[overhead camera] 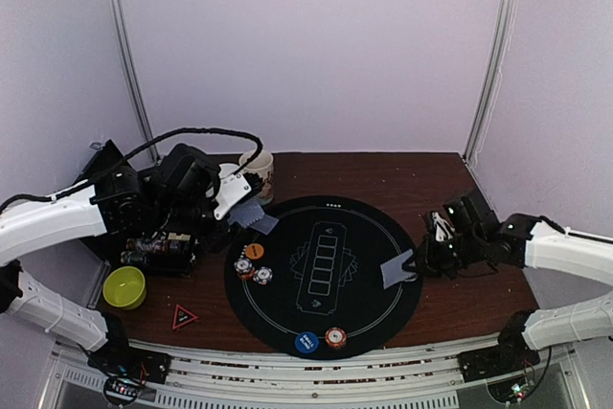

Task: Distribute texas hold em gaming equipment
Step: Distribute the poker card in the dealer area, then pick up the poker card from the face-down deck piles, then distribute the poker card in the big blind area.

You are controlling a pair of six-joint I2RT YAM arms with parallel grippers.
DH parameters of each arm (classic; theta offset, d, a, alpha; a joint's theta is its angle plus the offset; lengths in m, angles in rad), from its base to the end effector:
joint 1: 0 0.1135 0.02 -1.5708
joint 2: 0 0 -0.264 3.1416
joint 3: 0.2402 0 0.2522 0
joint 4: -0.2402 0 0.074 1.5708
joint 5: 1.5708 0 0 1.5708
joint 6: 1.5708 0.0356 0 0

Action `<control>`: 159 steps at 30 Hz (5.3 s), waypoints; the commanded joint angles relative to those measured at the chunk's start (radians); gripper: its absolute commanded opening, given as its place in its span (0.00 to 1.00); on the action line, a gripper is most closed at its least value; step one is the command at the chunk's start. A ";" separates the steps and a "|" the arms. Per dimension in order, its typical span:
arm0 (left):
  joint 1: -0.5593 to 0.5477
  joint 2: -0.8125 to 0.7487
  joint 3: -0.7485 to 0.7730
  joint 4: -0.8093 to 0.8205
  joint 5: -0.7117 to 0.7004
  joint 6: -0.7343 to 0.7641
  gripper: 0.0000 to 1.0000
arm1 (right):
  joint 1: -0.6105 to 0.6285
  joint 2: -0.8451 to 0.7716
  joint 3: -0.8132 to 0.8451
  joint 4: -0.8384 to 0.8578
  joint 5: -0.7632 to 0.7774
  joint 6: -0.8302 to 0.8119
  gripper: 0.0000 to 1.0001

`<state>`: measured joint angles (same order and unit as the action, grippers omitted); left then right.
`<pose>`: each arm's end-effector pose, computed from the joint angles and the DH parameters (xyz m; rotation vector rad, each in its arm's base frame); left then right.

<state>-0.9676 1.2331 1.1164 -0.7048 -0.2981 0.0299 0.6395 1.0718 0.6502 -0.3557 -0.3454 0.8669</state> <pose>0.1541 -0.2052 0.3146 0.9998 2.1249 -0.1025 0.1680 0.1400 0.2244 0.1055 2.5873 1.0687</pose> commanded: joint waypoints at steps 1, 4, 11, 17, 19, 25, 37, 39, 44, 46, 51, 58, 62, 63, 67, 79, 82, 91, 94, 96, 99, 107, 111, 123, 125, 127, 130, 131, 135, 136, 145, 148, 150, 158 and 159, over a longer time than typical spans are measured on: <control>0.002 0.001 -0.009 0.045 -0.002 -0.027 0.58 | 0.081 -0.185 -0.173 0.159 0.271 0.441 0.00; 0.002 0.000 -0.012 0.046 -0.001 -0.022 0.58 | 0.189 -0.266 -0.310 0.208 0.407 0.709 0.00; 0.003 -0.017 -0.012 0.047 0.010 0.017 0.58 | 0.465 -0.174 -0.333 0.254 0.657 1.049 0.00; 0.001 -0.027 -0.007 0.047 0.018 0.049 0.58 | 0.593 -0.050 -0.343 0.293 0.637 1.270 0.00; 0.002 -0.031 -0.011 0.047 0.019 0.054 0.58 | 0.613 -0.018 -0.305 0.246 0.613 1.286 0.00; 0.003 -0.043 -0.020 0.054 0.020 0.068 0.58 | 0.634 0.015 -0.320 0.257 0.528 1.345 0.11; 0.003 -0.026 0.008 0.054 0.026 0.080 0.58 | 0.641 -0.198 -0.283 -0.047 0.502 1.339 0.50; 0.001 -0.020 0.011 0.054 0.029 0.083 0.58 | 0.640 -0.253 -0.257 -0.132 0.525 1.330 0.53; 0.002 -0.023 0.014 0.054 0.047 0.109 0.58 | 0.487 -0.206 -0.071 -0.176 0.559 0.851 0.62; 0.002 -0.031 0.014 0.055 0.054 0.120 0.58 | 0.359 -0.112 0.042 -0.073 0.474 0.496 0.67; 0.001 -0.049 0.013 0.054 0.088 0.142 0.58 | 0.264 0.222 0.512 -0.001 0.188 -0.160 0.76; 0.002 -0.059 0.011 0.060 0.124 0.132 0.58 | 0.232 0.526 0.807 0.188 -0.269 -0.342 0.77; 0.002 -0.048 0.005 0.068 0.120 0.131 0.58 | 0.241 0.618 0.856 0.237 -0.327 -0.348 0.75; 0.002 -0.044 0.005 0.071 0.120 0.133 0.58 | 0.248 0.642 0.862 0.254 -0.341 -0.344 0.75; 0.002 -0.019 0.018 0.075 0.116 0.140 0.58 | 0.267 0.695 0.893 0.237 -0.360 -0.377 0.75; 0.002 0.012 0.037 0.082 0.120 0.149 0.58 | 0.278 0.821 0.975 0.227 -0.283 -0.392 0.70; 0.002 0.012 0.037 0.087 0.122 0.149 0.58 | 0.279 0.830 0.992 0.186 -0.245 -0.420 0.68; 0.002 0.011 0.030 0.091 0.121 0.150 0.58 | 0.279 0.796 1.019 0.094 -0.154 -0.486 0.37; 0.002 0.010 0.026 0.090 0.117 0.151 0.57 | 0.279 0.789 1.037 0.058 -0.144 -0.505 0.28; 0.003 0.010 0.025 0.091 0.114 0.150 0.57 | 0.279 0.784 1.044 0.046 -0.145 -0.512 0.23; 0.003 0.013 0.022 0.091 0.109 0.149 0.58 | 0.279 0.774 1.062 0.018 -0.136 -0.525 0.14; 0.003 0.010 0.014 0.091 0.100 0.147 0.57 | 0.276 0.741 1.095 -0.083 -0.072 -0.553 0.00; 0.003 0.007 0.006 0.090 0.088 0.138 0.58 | 0.275 0.722 1.100 -0.112 -0.061 -0.562 0.00; 0.030 0.008 0.000 0.052 0.059 0.008 0.58 | 0.124 0.537 0.940 0.142 -0.100 -0.275 0.00; 0.036 0.014 0.004 0.036 0.037 -0.026 0.58 | 0.107 0.501 0.823 0.277 0.001 -0.119 0.00; 0.039 0.018 0.009 0.021 0.010 -0.065 0.58 | 0.112 0.489 0.702 0.417 0.099 0.027 0.00; 0.045 0.017 0.014 0.012 -0.017 -0.111 0.58 | 0.138 0.527 0.534 0.675 0.218 0.210 0.00; 0.046 0.017 0.014 0.012 -0.023 -0.124 0.58 | 0.152 0.550 0.502 0.738 0.263 0.261 0.00; 0.048 0.020 0.022 0.001 -0.031 -0.149 0.58 | 0.220 0.680 0.496 0.888 0.406 0.370 0.00; 0.050 0.021 0.026 -0.003 -0.033 -0.151 0.58 | 0.237 0.723 0.515 0.910 0.433 0.377 0.00; 0.065 0.005 0.054 -0.026 -0.037 -0.149 0.58 | 0.271 1.102 0.756 0.899 0.401 0.514 0.00; 0.068 0.000 0.056 -0.031 -0.036 -0.141 0.58 | 0.272 1.179 0.830 0.881 0.387 0.514 0.00; 0.072 0.000 0.054 -0.033 -0.035 -0.135 0.58 | 0.268 1.222 0.890 0.863 0.369 0.493 0.00; 0.086 0.000 0.053 -0.038 -0.038 -0.121 0.58 | 0.261 1.300 0.957 0.818 0.346 0.508 0.00; 0.089 0.000 0.053 -0.037 -0.038 -0.121 0.58 | 0.261 1.307 0.965 0.816 0.336 0.504 0.00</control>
<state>-0.8928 1.2507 1.1404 -0.7616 -0.3225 -0.1028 0.9066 2.3531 1.5818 0.4812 0.0124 1.3632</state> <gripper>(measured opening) 0.581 0.015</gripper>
